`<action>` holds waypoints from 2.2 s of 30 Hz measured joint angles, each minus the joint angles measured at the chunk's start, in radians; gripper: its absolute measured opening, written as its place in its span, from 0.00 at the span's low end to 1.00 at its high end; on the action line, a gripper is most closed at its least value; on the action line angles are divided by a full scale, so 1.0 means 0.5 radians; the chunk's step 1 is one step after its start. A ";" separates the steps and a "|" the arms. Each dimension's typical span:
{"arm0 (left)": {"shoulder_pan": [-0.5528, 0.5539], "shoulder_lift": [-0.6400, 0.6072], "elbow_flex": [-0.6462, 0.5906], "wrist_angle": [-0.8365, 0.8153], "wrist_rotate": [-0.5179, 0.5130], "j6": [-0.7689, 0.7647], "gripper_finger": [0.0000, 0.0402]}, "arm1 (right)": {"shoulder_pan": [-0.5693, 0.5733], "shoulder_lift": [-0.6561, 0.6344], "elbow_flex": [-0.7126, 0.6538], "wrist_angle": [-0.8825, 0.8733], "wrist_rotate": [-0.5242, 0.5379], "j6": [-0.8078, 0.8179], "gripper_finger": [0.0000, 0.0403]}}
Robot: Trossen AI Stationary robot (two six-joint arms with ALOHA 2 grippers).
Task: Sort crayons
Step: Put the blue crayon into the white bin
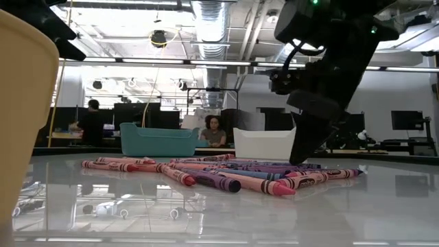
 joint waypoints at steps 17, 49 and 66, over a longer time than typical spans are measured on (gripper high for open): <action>0.002 0.000 -0.002 -0.039 -0.122 -0.204 0.57 | -0.068 0.060 0.008 -0.057 -0.091 0.001 0.26; 0.002 0.000 -0.003 -0.043 -0.103 -0.207 0.57 | -0.157 -0.004 0.252 0.022 0.291 -0.374 0.00; 0.003 0.076 -0.003 -0.042 -0.170 -0.210 0.57 | -0.870 -0.317 0.259 -0.045 0.581 -0.524 0.00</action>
